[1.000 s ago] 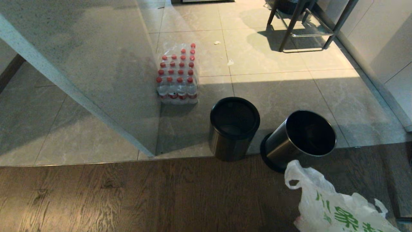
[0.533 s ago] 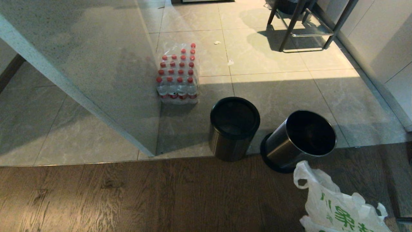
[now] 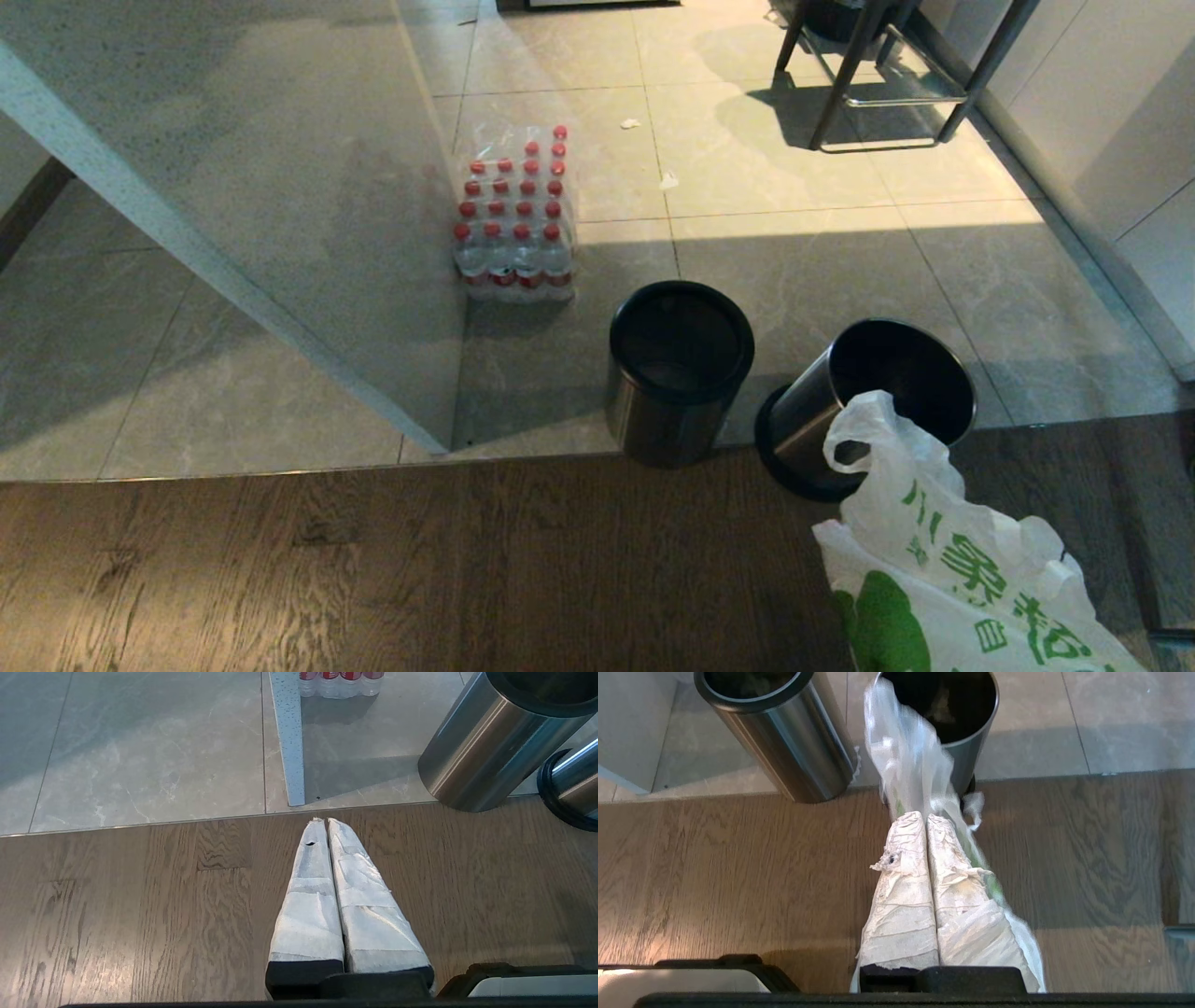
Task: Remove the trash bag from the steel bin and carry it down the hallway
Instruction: Put the trash bag at the door
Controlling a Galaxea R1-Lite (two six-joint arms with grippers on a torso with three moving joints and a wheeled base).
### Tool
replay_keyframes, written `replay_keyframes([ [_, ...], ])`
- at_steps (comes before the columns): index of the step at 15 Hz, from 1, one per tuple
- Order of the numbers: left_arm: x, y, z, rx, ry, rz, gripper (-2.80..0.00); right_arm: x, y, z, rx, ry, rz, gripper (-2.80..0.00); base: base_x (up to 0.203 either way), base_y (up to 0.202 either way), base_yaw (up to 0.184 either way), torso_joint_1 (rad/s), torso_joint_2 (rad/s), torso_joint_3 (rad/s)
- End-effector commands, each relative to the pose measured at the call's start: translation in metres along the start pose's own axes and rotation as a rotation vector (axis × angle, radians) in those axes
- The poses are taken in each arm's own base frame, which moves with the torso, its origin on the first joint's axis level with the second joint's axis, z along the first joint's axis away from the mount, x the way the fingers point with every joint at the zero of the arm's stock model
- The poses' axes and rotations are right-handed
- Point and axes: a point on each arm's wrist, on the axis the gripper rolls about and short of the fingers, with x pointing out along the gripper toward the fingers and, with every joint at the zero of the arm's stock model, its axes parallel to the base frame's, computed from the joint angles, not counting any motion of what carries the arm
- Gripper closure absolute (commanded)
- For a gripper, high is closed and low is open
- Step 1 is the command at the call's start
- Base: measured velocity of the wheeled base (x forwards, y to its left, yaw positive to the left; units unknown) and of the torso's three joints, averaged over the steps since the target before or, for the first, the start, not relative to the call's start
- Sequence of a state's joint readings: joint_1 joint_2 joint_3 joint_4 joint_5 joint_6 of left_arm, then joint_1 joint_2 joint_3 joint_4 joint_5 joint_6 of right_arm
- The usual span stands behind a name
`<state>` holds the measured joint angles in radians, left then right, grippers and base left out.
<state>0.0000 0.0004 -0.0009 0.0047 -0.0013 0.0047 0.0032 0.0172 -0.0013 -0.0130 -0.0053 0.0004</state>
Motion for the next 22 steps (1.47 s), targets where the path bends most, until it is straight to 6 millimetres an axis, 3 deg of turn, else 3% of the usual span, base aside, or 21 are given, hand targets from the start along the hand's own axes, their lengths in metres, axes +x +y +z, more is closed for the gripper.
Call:
replay_keyframes([
  [1,0.0001,0.0000,-0.0002,0.000,0.002,0.000,0.00,-0.0043,0.0000,-0.0020,0.000,-0.054,0.005,0.00,0.000,0.000,0.000,0.000,0.00,0.000],
  [12,0.0001,0.0000,0.0000,-0.009,0.000,0.001,0.00,-0.0043,0.0000,-0.0020,0.001,-0.054,0.005,0.00,0.000,0.000,0.000,0.001,0.00,0.008],
  [22,0.0001,0.0000,0.0001,-0.008,-0.001,0.001,0.00,-0.0043,0.0000,-0.0021,0.000,-0.052,0.005,0.00,0.000,0.000,0.000,0.000,0.00,0.188],
])
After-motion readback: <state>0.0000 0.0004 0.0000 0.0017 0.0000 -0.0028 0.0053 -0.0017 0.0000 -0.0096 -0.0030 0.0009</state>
